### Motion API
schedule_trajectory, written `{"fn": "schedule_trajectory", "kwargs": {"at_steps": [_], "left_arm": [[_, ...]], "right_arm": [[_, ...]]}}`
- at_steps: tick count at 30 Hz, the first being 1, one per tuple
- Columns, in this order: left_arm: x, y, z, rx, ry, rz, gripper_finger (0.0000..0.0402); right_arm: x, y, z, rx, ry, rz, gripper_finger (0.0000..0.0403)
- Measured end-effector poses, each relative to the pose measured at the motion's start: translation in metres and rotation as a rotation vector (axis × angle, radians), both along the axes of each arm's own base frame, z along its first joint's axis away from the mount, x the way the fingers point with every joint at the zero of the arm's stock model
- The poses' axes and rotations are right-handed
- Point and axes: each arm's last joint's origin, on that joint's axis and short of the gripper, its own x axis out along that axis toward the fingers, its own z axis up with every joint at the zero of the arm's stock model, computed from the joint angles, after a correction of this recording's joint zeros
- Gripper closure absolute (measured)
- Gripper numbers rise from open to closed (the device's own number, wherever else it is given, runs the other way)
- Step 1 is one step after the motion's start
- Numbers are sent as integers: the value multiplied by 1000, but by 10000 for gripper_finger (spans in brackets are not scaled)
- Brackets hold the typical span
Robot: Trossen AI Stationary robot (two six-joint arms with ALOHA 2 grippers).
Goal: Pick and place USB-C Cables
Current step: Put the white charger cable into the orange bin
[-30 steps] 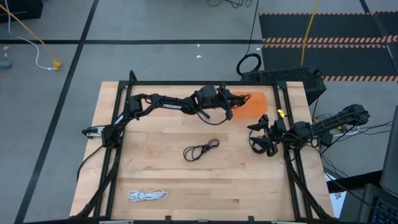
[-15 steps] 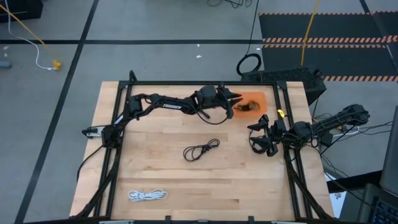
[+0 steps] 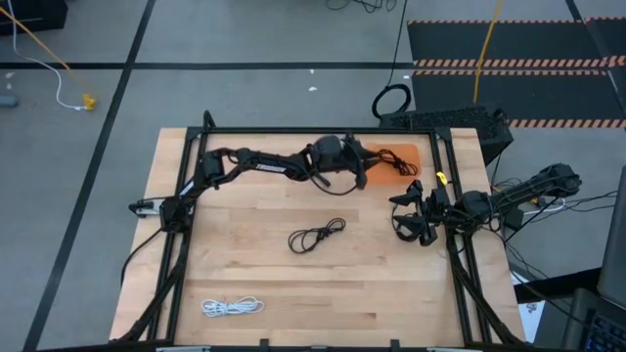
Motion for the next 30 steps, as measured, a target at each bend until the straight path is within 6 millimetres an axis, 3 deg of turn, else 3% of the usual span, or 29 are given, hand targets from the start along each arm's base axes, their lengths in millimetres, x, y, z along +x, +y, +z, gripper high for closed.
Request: {"fn": "schedule_trajectory", "kwargs": {"at_steps": [6,12,16,21,26,30], "left_arm": [[-7,4,-7,-168,137,-36,316],[-36,3,12,-128,339,45,316],[-68,-7,30,-107,412,89,316],[-123,-30,34,-144,451,133,316],[-186,-69,29,-197,481,108,316],[-222,-108,23,-235,484,13,316]], "right_arm": [[0,0,0,0,1,0,149],[0,0,0,0,0,0,149],[0,0,0,0,0,0,149],[0,0,0,0,0,-1,149],[0,0,0,-1,0,2,149],[0,0,0,0,0,0,149]]}}
